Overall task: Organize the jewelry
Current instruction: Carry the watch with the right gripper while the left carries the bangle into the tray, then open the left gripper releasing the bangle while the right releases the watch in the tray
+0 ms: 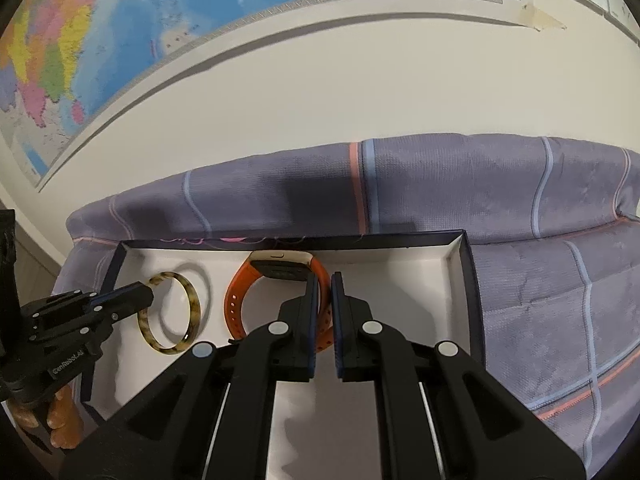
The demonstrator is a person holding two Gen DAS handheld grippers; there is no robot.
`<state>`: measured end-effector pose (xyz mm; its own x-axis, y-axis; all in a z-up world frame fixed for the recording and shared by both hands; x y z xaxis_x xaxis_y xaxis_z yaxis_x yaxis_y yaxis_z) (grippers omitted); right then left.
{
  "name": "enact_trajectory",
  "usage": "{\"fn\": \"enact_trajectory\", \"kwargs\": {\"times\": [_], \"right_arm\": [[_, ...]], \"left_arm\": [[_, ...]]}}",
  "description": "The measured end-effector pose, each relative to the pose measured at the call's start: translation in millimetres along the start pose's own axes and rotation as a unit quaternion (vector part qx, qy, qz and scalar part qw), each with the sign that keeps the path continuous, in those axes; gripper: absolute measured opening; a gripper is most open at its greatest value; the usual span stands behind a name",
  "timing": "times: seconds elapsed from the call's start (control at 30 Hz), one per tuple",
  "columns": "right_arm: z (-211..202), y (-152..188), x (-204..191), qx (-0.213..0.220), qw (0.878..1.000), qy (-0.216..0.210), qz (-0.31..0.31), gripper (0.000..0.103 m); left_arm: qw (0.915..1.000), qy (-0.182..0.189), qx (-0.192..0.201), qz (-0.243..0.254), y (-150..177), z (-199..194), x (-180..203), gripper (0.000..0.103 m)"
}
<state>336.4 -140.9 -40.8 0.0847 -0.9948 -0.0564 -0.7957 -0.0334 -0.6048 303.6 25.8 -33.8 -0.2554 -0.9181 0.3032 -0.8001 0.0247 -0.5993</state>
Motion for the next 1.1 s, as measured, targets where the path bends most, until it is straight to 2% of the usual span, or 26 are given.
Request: {"fn": "enact_trajectory", "kwargs": {"times": [0.23,0.33,0.37,0.47,0.53,0.6,0.67,0.8,0.93,1.03,1.1], "right_arm": [[6,-1,-2,-0.004,1.0,0.023,-0.002,0.007],[6,-1,-1,-0.004,1.0,0.03,-0.001,0.015],[2,-1,1,0.003,0.999,0.034,0.001,0.025],[-13,3,4,0.022,0.999,0.032,-0.002,0.031],[-31,10,5,0.034,0.999,0.02,-0.01,0.034],[-47,16,8,0.043,0.999,0.012,-0.018,0.036],[-68,26,10,0.053,0.998,-0.006,-0.029,0.04],[-106,57,12,0.062,0.995,-0.045,-0.06,0.042],[-128,97,5,0.047,0.992,-0.076,-0.089,0.042],[-129,129,7,0.022,0.991,-0.085,-0.097,0.042],[-127,146,9,0.005,0.991,-0.094,-0.091,0.042]], "left_arm": [[0.9998,-0.013,-0.014,-0.003,-7,11,-3,0.005],[0.9996,-0.018,-0.018,-0.01,-9,17,-3,0.005],[0.9995,-0.018,-0.021,-0.013,-9,18,-4,0.005],[0.9994,-0.027,-0.017,-0.012,-8,15,-5,0.007],[0.9996,-0.022,-0.011,-0.01,-5,8,-4,0.016],[0.9997,-0.025,0.001,0.003,0,-3,-1,0.018],[0.9995,-0.021,0.011,0.02,7,-17,7,0.026],[0.9973,-0.005,0.027,0.068,31,-49,29,0.033],[0.9933,0.017,0.02,0.113,75,-71,53,0.038],[0.9919,0.057,0.002,0.113,103,-75,68,0.039],[0.9909,0.067,-0.005,0.117,116,-74,73,0.04]]}}
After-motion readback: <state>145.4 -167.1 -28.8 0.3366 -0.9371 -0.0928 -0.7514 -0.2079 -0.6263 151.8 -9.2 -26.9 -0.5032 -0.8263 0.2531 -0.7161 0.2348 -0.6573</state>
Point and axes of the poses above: each gripper's, at about its wrist camera, not at the fingertips, and z roughly the way its jaws point, x to its right, y to its underside, the point moved 6 cm from there along z, roughly the way its jaws point, and after that the axes turned 12 degrees about y, right-handed, at the moved point
